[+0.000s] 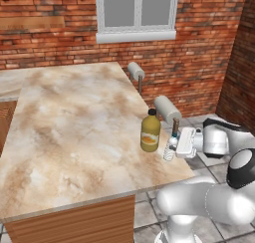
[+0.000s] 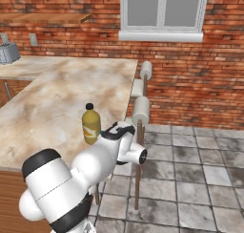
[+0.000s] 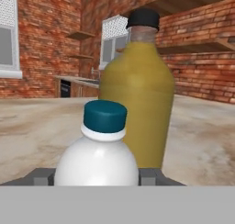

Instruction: Move the drinks to the dining counter.

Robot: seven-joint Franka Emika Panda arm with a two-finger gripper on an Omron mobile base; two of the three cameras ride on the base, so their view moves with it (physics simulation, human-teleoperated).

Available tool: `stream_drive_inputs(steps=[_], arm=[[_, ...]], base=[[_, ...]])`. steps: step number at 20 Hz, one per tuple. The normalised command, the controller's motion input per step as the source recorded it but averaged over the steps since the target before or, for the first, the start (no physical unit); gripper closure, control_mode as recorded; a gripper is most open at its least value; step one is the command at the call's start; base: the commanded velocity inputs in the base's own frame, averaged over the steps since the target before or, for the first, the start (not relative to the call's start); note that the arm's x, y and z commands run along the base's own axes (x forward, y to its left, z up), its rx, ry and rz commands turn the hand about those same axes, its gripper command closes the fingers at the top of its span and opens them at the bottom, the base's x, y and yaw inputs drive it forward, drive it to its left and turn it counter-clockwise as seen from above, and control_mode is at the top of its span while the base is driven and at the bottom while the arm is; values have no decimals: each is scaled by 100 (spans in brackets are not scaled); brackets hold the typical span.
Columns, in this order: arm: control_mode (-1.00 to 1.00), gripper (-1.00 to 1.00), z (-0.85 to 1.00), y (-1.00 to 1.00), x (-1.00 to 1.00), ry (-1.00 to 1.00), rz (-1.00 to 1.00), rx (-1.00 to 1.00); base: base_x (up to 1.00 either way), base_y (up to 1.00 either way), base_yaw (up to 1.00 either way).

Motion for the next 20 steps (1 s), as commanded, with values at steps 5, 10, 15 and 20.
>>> stream_drive_inputs(steps=[5,10,15,20], arm=[[-100,100,-27,11,0,0,0,0],[-100,100,-27,22,-8,-11,0,0],[-100,100,-27,22,-13,-17,0,0],[-100,100,-29,13,-3,-12,0,0]], base=[[0,0,0],[0,0,0],[0,0,0],[0,0,0]])
